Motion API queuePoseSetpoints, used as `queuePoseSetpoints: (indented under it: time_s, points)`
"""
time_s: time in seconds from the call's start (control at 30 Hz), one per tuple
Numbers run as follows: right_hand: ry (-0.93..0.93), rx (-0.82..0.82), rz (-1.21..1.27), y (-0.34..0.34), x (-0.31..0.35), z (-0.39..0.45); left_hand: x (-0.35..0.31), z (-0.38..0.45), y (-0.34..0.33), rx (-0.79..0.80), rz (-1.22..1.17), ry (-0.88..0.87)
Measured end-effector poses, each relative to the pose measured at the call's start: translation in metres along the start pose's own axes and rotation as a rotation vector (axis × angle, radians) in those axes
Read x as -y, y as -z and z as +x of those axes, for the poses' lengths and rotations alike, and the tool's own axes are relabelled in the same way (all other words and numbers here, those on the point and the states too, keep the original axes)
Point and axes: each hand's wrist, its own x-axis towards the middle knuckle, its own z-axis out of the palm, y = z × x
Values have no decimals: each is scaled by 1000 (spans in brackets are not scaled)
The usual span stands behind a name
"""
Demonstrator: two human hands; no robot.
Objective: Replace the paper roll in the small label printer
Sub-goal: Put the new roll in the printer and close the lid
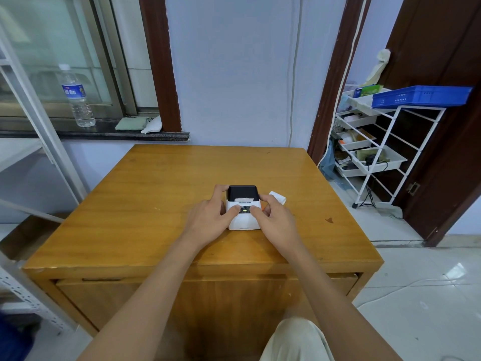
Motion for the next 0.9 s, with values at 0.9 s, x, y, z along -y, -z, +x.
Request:
queuePoseSetpoints:
  time_s: [0.9]
  points:
    - [-17,7,2,-2,-1,1,1,-1,-1,-18,22,-19]
